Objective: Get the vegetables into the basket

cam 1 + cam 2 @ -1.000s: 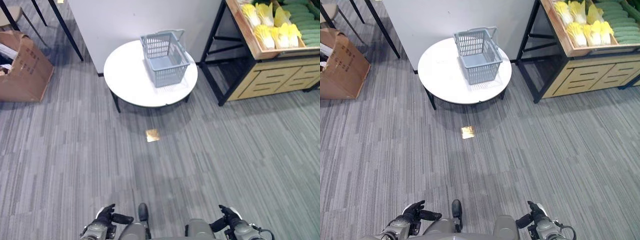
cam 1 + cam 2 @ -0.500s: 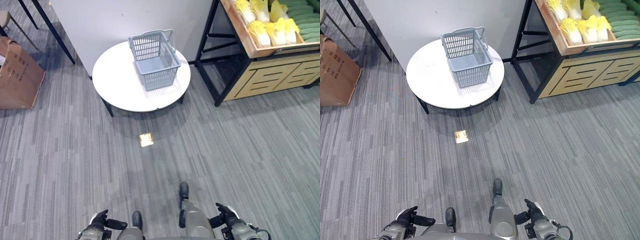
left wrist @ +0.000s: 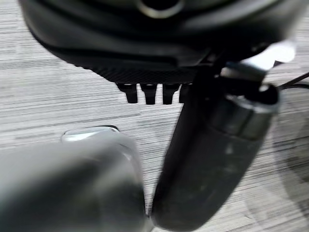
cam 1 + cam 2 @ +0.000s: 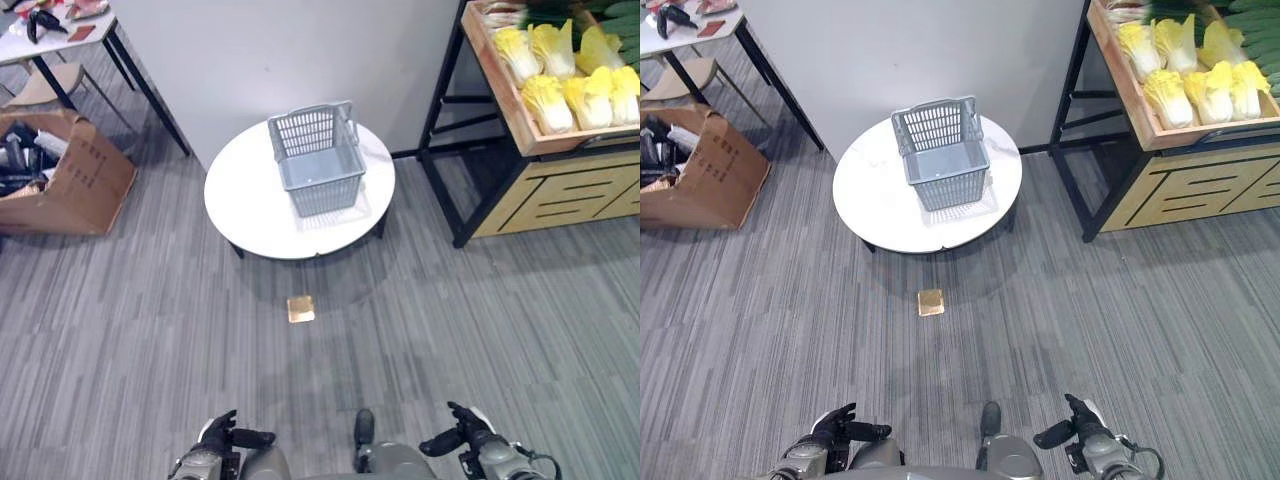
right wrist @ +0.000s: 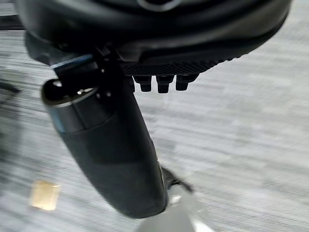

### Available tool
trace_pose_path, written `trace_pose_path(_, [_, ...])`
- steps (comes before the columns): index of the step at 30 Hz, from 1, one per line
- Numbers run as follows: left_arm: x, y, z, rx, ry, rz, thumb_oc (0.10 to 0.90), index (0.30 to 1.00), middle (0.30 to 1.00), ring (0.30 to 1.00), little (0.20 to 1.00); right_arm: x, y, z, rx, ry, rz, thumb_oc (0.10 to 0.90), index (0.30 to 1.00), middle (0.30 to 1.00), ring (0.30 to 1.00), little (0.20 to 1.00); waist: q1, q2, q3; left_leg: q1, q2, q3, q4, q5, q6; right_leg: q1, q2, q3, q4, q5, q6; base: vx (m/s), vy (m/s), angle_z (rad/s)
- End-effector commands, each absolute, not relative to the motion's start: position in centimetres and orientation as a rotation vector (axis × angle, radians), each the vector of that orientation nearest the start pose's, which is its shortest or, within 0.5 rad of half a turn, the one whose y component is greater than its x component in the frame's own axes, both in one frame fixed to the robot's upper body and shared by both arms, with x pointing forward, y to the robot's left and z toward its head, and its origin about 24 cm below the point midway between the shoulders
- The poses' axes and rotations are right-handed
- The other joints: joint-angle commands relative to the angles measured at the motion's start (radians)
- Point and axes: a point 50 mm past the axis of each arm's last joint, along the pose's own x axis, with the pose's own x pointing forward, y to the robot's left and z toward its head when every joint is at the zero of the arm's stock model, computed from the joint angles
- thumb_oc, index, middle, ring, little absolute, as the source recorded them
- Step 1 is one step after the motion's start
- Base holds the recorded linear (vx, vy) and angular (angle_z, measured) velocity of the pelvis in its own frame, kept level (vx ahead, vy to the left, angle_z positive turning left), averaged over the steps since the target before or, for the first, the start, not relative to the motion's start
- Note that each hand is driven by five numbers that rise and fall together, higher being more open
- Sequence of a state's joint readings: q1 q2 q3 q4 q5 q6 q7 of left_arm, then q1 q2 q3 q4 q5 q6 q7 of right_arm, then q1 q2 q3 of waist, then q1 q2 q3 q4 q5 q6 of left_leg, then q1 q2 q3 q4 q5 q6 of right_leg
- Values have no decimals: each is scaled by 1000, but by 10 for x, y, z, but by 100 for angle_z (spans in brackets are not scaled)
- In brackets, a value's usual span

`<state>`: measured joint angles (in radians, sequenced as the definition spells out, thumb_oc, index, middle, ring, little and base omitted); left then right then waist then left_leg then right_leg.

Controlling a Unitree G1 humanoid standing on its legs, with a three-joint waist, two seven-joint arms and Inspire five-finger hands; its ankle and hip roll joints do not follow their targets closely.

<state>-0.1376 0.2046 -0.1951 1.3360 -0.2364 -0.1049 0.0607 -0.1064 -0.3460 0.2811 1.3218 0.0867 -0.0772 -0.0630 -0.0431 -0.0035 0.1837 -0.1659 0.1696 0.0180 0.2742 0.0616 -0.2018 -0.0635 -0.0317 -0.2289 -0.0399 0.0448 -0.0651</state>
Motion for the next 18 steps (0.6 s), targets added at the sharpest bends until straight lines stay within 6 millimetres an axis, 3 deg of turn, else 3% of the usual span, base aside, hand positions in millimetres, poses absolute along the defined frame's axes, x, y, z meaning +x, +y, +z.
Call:
trace_pose_path(1, [132, 234, -150, 209, 1067, 186, 900, 1000, 1000, 1000, 1000, 111, -281, -143, -462, 1158, -136, 900, 1000, 1000, 1000, 1000, 19, 7, 49, -71, -33, 50, -172, 67, 100, 1, -55, 84, 64, -34, 140, 228, 58, -2])
trace_pose_path(2, [132, 234, -150, 209, 1067, 186, 900, 1000, 1000, 1000, 1000, 110, -281, -143, -462, 1159, -136, 900, 1000, 1000, 1000, 1000, 20, 6, 51, -66, -35, 51, -176, 68, 99, 4, -56, 84, 64, -36, 140, 351, 108, -7])
trace_pose_path(4, [131, 235, -150, 215, 1064, 190, 900, 1000, 1000, 1000, 1000, 108, -280, -144, -474, 1164, -128, 900, 1000, 1000, 1000, 1000, 47, 24, 51, -125, -11, 21, -309, 173, 74, 66, -37, 119, 61, -72, 144, 383, 157, -27])
trace_pose_path(6, [126, 239, -151, 215, 1079, 201, 900, 1000, 1000, 1000, 1000, 105, -281, -144, -470, 1169, -132, 900, 1000, 1000, 1000, 1000, 55, 28, 42, -141, 8, 55, -357, 197, 61, 105, -39, 135, 64, -95, 152, 471, 254, -49])
trace_pose_path(8, [120, 243, -152, 223, 1098, 202, 900, 1000, 1000, 1000, 1000, 100, -279, -146, -469, 1178, -131, 900, 1000, 1000, 1000, 1000, 54, 25, 26, -120, 27, 100, -332, 190, 72, 146, -49, 155, 77, -126, 167, 422, 338, -49])
trace_pose_path(11, [116, 245, -153, 237, 1112, 194, 900, 1000, 1000, 1000, 1000, 96, -276, -148, -468, 1192, -119, 900, 1000, 1000, 1000, 1000, 57, 8, 20, -115, 15, 110, -298, 185, 85, 153, -77, 165, 101, -123, 184, 218, 224, -46])
trace_pose_path(16, [121, 254, -149, 276, 1105, 187, 900, 1000, 1000, 1000, 1000, 94, -261, -154, -458, 1210, -53, 900, 1000, 1000, 1000, 1000, 50, -57, 8, -101, -40, 168, -210, 82, 146, 97, -146, 215, 206, 17, 228, 234, 323, -19])
trace_pose_path(18, [122, 259, -147, 279, 1102, 201, 900, 1000, 1000, 1000, 1000, 101, -252, -155, -450, 1193, -24, 900, 1000, 1000, 1000, 1000, 55, -73, 15, -79, -75, 178, -186, 26, 182, 46, -178, 209, 307, 128, 235, 245, 402, -23])
